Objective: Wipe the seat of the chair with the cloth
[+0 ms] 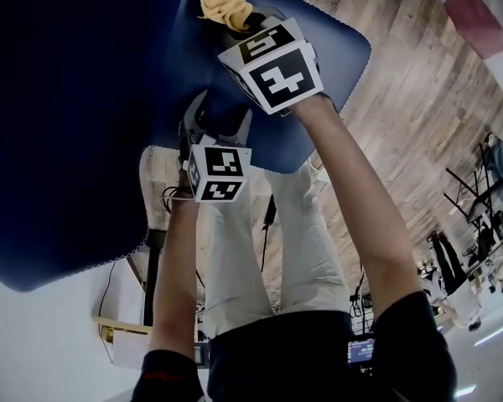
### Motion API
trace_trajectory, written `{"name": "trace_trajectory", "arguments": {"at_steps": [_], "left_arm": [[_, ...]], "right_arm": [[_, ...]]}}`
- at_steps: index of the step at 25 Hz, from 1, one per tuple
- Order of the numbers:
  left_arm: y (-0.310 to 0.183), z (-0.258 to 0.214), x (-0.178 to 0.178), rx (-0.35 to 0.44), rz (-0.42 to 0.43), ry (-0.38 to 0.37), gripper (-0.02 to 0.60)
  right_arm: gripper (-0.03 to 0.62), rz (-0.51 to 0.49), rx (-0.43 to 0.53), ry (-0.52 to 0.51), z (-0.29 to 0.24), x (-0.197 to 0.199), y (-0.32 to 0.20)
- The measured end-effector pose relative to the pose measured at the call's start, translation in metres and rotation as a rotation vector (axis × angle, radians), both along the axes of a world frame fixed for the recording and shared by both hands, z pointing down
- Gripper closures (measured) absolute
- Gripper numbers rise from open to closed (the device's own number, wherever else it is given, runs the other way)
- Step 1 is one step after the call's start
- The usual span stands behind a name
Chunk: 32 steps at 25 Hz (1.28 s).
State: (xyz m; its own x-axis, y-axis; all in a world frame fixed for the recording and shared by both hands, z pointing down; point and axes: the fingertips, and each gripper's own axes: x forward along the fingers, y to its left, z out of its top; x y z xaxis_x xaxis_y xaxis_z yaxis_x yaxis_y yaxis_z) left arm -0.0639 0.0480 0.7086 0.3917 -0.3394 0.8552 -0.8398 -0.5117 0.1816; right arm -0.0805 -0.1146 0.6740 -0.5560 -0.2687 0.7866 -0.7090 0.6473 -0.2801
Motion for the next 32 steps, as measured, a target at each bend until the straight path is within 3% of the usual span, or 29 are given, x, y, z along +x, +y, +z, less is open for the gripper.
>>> {"name": "trace_trajectory", "arguments": {"at_steps": [10, 24, 32], "left_arm": [[-0.002, -0.001, 0.001, 0.009, 0.001, -0.005, 0.245], [0.001, 0.001, 0.001, 0.018, 0.002, -0.003, 0.245], [-0.001, 0.000, 0.000, 0.026, 0.001, -0.008, 0.245]], "right_arm": [[0.539, -0.145, 0.037, -0.037, -0.004, -0.025, 0.011], [0.539, -0.150, 0.064, 0.012, 0.001, 0.000, 0.021], [0.539, -0.085, 0.034, 0.003, 0.002, 0.034, 0.022]]}}
